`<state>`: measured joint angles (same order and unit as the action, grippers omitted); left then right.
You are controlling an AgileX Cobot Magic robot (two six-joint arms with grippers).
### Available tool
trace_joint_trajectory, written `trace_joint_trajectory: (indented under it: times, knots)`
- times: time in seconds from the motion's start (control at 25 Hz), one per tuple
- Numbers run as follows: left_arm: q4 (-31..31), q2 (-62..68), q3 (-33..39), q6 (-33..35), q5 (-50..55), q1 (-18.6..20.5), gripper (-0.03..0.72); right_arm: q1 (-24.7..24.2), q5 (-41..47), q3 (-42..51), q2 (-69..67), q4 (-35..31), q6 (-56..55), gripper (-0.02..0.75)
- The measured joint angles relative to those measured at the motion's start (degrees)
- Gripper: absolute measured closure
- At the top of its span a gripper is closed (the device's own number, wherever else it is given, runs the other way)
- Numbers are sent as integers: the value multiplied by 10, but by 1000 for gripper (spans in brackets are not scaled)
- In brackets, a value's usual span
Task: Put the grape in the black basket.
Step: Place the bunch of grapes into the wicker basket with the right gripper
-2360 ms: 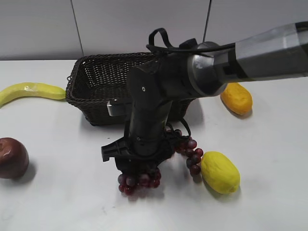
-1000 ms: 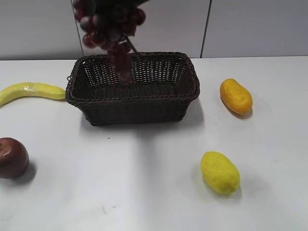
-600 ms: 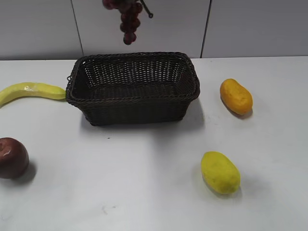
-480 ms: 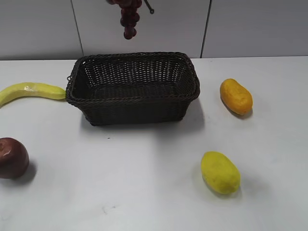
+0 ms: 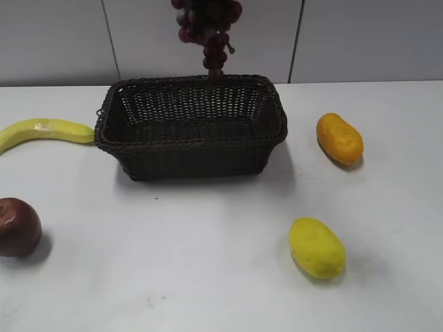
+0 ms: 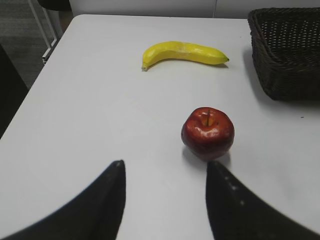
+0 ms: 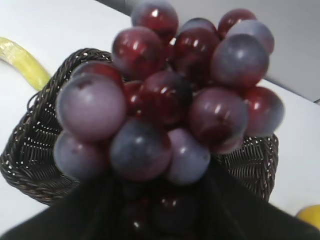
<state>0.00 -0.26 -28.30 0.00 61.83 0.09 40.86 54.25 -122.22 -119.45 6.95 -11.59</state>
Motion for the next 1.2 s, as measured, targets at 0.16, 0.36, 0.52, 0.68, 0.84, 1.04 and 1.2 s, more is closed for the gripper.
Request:
trace_joint_trajectory:
  times: [0.16, 0.36, 0.52, 0.68, 0.84, 1.04, 1.2]
  knots:
    - [0, 0, 0, 0, 0, 0, 199, -7, -8, 0, -43, -11, 0, 459]
    - [0, 0, 0, 0, 0, 0, 199, -14, -13, 0, -95, -39, 0, 459]
    - [0, 0, 0, 0, 0, 0, 199, -14, -27, 0, -131, -43, 0, 459]
    - [0, 0, 0, 0, 0, 0, 199, -20, -38, 0, -159, -61, 0, 460]
    - [0, 0, 0, 0, 0, 0, 199, -33, -42, 0, -171, -88, 0, 380]
    - [0, 0, 0, 0, 0, 0, 199, -51, -25, 0, -163, -93, 4, 178]
    - [0, 0, 0, 0, 0, 0, 199, -54, -9, 0, -118, -96, 24, 157]
